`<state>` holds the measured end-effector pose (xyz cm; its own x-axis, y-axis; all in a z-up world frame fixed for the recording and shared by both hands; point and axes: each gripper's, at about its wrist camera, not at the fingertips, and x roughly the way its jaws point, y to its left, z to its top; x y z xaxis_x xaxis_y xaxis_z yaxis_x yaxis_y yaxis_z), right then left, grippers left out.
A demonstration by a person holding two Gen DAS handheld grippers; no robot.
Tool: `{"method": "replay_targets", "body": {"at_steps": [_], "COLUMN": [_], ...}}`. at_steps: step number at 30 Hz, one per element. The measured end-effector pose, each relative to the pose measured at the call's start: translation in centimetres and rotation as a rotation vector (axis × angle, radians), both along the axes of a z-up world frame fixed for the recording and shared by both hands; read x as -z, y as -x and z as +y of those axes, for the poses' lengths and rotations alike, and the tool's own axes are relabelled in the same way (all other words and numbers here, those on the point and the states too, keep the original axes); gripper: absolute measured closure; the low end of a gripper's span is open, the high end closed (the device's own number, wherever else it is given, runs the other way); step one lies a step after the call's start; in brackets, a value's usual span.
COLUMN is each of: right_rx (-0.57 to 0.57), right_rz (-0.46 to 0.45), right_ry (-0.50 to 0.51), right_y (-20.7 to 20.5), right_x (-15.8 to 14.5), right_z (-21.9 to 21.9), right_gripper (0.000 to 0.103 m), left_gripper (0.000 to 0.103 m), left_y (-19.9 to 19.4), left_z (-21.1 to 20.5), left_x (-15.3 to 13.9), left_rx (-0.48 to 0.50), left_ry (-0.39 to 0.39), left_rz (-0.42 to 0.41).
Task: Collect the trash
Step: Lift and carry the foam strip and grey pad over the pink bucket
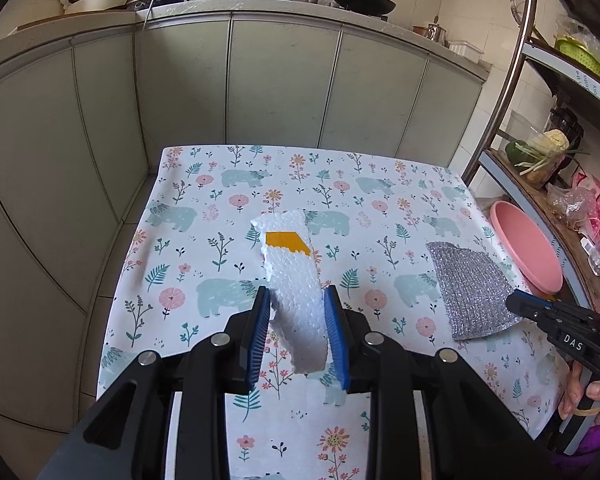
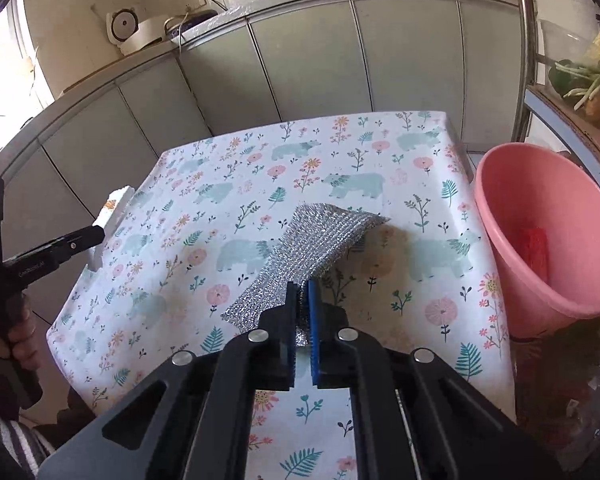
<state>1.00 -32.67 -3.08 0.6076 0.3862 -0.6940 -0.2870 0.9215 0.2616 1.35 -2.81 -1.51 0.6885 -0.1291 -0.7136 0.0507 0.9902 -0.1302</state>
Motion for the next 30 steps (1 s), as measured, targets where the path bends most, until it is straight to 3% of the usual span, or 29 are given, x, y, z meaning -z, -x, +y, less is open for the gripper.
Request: {"method": "replay_targets", "body": {"at_steps": [17, 30], "right_rx": [0.032, 0.203], "right_rz": [-0.172, -0.255], "right_ry": [-0.063, -0.004], "right_y": [0.9, -0.5], "right_x": [-6.3, -8.3], "right_z": [-2.8, -9.2], "right_gripper": [0.098, 0.098], "left_gripper": [0.076, 0.076], "left_y": [-1.1, -4.3], "left_z": [-6.1, -17.0], "left_x": [-3.6, -5.9], "left_rx": [0.152, 0.376], "left_ry": [0.011, 0.076], "left_rz": [-0.104, -0.19]}}
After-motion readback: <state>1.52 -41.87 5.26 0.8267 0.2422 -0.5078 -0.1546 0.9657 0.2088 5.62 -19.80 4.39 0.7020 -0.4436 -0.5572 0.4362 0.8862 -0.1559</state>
